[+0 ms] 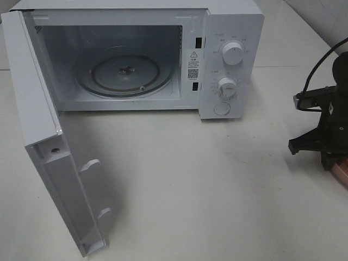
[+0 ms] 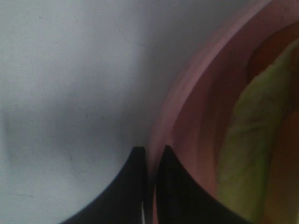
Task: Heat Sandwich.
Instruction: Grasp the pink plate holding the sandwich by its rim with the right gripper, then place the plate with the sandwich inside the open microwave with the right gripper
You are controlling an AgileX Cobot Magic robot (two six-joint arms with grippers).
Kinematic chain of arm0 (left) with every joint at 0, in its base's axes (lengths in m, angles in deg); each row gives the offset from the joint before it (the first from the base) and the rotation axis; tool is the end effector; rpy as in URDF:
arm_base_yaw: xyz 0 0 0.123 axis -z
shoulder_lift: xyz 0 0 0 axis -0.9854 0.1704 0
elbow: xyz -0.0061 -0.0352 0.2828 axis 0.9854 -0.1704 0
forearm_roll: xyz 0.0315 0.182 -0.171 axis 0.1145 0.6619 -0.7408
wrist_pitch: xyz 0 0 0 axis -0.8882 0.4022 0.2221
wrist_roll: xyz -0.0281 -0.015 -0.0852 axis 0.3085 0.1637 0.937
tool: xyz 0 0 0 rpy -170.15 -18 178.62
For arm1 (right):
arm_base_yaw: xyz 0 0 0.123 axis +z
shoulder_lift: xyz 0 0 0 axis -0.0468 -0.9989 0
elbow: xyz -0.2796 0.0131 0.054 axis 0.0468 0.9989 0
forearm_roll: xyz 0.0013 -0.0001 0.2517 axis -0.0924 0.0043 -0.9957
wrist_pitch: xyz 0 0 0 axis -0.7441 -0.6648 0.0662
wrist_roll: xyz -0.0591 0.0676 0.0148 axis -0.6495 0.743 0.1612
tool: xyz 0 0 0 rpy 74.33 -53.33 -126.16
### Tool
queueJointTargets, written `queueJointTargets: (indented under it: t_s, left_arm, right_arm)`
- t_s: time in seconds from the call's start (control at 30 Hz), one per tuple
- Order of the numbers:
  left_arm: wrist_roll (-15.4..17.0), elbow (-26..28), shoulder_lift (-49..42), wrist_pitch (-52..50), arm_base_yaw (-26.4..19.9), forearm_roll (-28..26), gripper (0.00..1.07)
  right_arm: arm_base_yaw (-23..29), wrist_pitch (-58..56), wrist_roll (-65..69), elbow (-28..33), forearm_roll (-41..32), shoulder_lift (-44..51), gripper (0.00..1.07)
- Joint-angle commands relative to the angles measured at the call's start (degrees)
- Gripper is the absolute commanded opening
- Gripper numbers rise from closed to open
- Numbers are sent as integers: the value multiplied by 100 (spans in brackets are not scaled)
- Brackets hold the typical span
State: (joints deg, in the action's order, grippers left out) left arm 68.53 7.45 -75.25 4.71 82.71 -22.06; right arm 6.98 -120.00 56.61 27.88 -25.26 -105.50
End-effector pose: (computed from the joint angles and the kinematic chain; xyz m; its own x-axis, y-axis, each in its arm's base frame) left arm -0.0083 -0.0035 0.2814 -0.4471 -0.0253 -0.8941 0.0615 0.9964 -0.0590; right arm 0.3208 0.0055 0.1161 -0.9890 -0.0692 -0.1309 -0.0420 0.9788 -0.2004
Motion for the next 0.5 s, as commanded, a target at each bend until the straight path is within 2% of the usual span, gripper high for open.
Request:
queueJointTargets:
  t_s: [0.03,0.5]
  left_arm:
    - [0,0,-109,-29,-17,-17,100]
    - [0,0,-109,-29,-17,-17,100]
  right_arm:
    - [-23,-40,57,-6,6,0,0]
    - [-11,-166,40,-6,-6,0,0]
